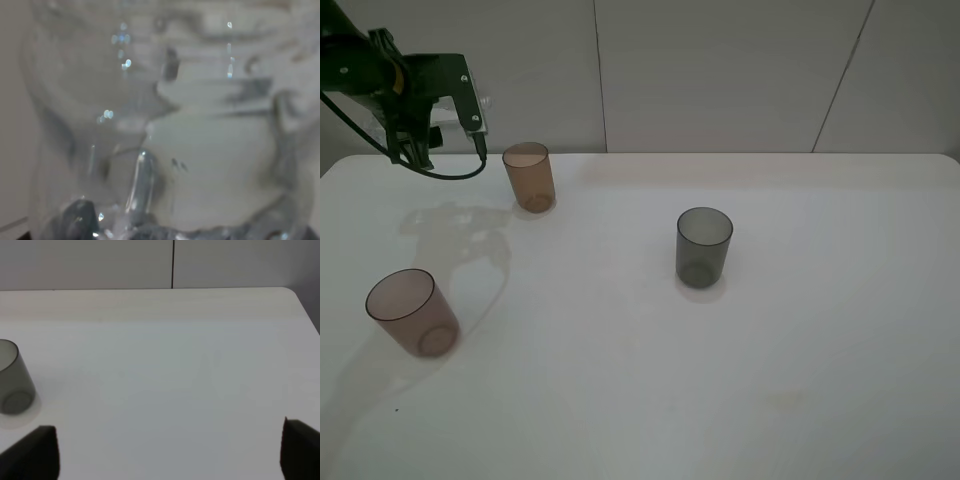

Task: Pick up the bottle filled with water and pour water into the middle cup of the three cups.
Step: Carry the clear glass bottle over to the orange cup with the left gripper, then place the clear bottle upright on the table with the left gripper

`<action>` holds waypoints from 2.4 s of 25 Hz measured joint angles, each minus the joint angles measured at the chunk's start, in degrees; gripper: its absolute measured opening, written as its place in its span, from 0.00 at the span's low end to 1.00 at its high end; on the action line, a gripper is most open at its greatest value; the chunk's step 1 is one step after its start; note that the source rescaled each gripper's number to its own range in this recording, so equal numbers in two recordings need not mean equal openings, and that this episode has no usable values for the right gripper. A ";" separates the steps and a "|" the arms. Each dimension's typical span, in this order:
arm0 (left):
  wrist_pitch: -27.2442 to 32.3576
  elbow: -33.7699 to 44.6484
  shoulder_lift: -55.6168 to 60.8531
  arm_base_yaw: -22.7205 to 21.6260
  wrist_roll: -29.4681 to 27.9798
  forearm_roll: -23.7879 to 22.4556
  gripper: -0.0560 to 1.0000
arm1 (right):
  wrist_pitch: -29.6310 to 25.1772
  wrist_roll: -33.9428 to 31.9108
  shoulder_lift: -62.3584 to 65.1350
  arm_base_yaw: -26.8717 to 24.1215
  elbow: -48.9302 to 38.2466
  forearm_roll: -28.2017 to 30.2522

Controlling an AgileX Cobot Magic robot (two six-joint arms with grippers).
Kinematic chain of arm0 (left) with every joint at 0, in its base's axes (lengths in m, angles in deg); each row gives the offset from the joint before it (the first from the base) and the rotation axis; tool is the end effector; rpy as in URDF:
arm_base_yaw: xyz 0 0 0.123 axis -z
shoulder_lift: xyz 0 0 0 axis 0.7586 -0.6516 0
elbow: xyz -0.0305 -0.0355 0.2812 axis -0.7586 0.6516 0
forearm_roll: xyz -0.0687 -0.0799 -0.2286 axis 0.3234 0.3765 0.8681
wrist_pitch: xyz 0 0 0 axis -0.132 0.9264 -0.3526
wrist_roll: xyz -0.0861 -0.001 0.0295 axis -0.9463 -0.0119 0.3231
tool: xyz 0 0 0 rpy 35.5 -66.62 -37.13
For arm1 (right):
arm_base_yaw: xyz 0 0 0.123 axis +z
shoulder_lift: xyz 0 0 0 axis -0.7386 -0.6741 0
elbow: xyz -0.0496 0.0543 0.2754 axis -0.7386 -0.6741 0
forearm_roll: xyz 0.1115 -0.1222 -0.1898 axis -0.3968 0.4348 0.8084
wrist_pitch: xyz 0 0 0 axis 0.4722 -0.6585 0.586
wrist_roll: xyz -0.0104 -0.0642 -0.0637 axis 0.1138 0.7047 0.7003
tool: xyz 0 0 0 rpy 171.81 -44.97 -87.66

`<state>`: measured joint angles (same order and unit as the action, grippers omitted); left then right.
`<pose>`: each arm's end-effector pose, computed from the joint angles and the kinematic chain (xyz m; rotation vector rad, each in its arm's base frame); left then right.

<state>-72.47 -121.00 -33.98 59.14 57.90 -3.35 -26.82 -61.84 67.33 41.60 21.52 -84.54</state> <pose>0.4032 -0.0506 0.2041 1.4670 1.9413 0.7392 -0.0076 0.0007 0.2828 0.0808 2.0254 -0.0823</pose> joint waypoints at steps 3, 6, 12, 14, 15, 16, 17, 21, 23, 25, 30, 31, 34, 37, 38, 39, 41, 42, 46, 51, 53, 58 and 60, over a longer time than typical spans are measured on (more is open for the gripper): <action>0.12 -0.11 -1.09 0.22 0.87 -1.70 0.06 | 0.00 0.00 0.00 0.00 0.00 0.00; 0.07 -0.11 -2.19 0.28 1.22 -3.50 0.06 | 0.00 0.00 0.00 0.00 0.00 0.00; 0.02 -0.11 -3.38 0.48 1.40 -7.46 0.06 | 0.00 0.00 0.00 0.00 0.00 0.00; -0.17 -0.11 -3.53 0.55 1.40 -8.85 0.06 | 0.00 0.00 0.00 0.00 0.00 0.00; -0.22 -0.11 -3.60 0.55 1.40 -9.39 0.06 | 0.00 0.00 0.00 0.00 0.00 0.00; -0.22 -0.17 -3.81 0.55 1.40 -9.97 0.06 | 0.00 0.00 0.00 0.00 0.00 0.00; -0.22 -0.22 -4.11 0.55 1.40 -10.51 0.06 | 0.00 0.00 0.00 0.00 0.00 0.00; -0.29 -0.82 -5.22 0.55 1.43 -12.18 0.06 | 0.00 0.00 0.00 0.00 0.00 0.00; -0.17 -1.76 -5.82 0.55 1.43 -12.30 0.06 | 0.00 0.00 0.00 0.00 0.00 0.00; 0.00 -2.54 -6.34 0.55 1.47 -12.80 0.06 | 0.00 0.00 0.00 0.00 0.00 0.00; 0.08 -3.07 -7.24 0.55 1.49 -16.15 0.06 | 0.00 0.00 0.00 0.00 0.00 0.00; 0.08 -3.07 -7.24 0.55 1.49 -16.87 0.06 | 0.00 0.00 0.00 0.00 0.00 0.00; -0.35 -3.07 -7.24 0.55 1.54 -18.52 0.06 | 0.00 0.00 0.00 0.00 0.00 0.00; -1.65 -3.07 -7.30 0.55 1.54 -18.73 0.06 | 0.00 0.00 0.00 0.00 0.00 0.00; -2.19 -3.07 -7.30 0.55 1.54 -18.89 0.06 | 0.00 0.00 0.00 0.00 0.00 0.00; -2.55 -3.07 -7.30 0.55 1.54 -18.95 0.06 | 0.00 0.00 0.00 0.00 0.00 0.00; -3.10 -3.07 -7.30 0.55 1.54 -19.36 0.06 | 0.00 0.00 0.00 0.00 0.00 0.00; -3.24 -3.07 -7.30 0.55 1.54 -19.64 0.06 | 0.00 0.00 0.00 0.00 0.00 0.00; -3.05 -3.07 -7.30 0.55 1.54 -20.41 0.06 | 0.00 0.00 0.00 0.00 0.00 0.00; -3.05 -3.07 -7.30 0.55 1.54 -22.59 0.06 | 0.00 0.00 0.00 0.00 0.00 0.00; -3.05 -3.07 -7.30 0.55 1.54 -22.92 0.06 | 0.00 0.00 0.00 0.00 0.00 0.00; -3.05 -3.26 -7.30 0.55 1.54 -23.72 0.06 | 0.00 0.00 0.00 0.00 0.00 0.00; -2.99 -3.57 -7.30 0.55 1.54 -24.23 0.06 | 0.00 0.00 0.00 0.00 0.00 0.00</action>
<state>-75.45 -124.57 -41.28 59.69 59.44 -27.57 -26.82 -61.84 67.33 41.60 21.52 -84.54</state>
